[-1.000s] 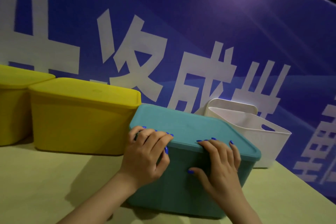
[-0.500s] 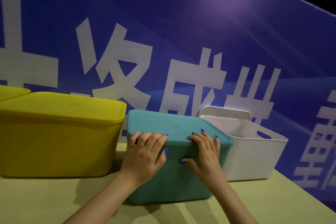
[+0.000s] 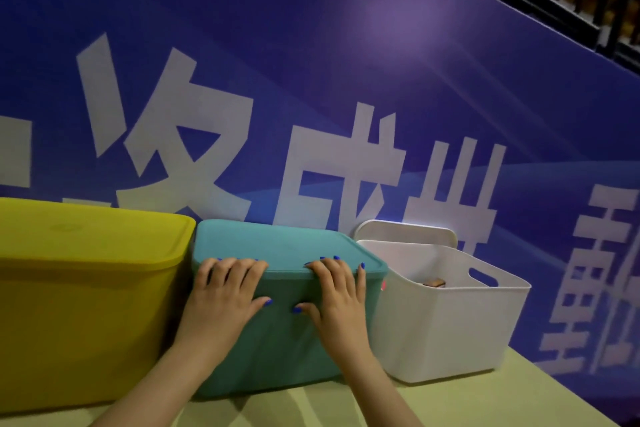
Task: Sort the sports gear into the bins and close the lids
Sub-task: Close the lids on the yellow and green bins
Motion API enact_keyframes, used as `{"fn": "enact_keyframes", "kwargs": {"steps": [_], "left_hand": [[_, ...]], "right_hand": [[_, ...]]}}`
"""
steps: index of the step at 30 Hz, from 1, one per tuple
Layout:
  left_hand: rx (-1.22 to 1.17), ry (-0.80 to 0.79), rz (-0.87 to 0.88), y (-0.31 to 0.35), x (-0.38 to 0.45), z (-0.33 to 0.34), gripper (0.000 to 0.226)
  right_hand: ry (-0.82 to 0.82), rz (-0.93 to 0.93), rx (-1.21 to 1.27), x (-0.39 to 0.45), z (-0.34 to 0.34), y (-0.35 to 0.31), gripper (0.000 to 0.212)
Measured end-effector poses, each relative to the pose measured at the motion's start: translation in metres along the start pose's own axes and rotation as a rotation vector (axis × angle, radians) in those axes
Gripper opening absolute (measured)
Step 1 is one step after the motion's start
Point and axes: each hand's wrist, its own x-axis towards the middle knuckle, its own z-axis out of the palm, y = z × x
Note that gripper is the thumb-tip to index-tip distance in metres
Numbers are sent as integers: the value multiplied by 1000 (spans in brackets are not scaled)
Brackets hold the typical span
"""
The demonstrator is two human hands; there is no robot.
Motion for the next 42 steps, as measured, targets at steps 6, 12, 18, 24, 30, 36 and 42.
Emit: {"fn": "enact_keyframes", "kwargs": {"steps": [6, 12, 18, 24, 30, 36, 42], "left_hand": [[-3, -43, 8, -9, 1, 12, 56], [-25, -109, -5, -7, 2, 3, 53], [-54, -307, -9, -6, 9, -13, 61], [-173, -546, -4, -11, 19, -41, 67], [-298, -769, -80, -12, 33, -70, 66], [-466, -682, -155, -10, 55, -100, 58], [-525, -656, -4, 14, 69, -126, 71]], "right_hand": [[73, -18, -36, 3, 16, 1, 71], [45, 7, -48, 2, 13, -1, 70], [-191, 49, -8, 7, -14, -11, 68], [-334, 104, -142, 7, -65, 37, 91], [-405, 333, -306, -13, -108, 134, 43], [-334, 279, -268, -23, -125, 137, 16], [-376, 189, -240, -33, -152, 125, 19]]}}
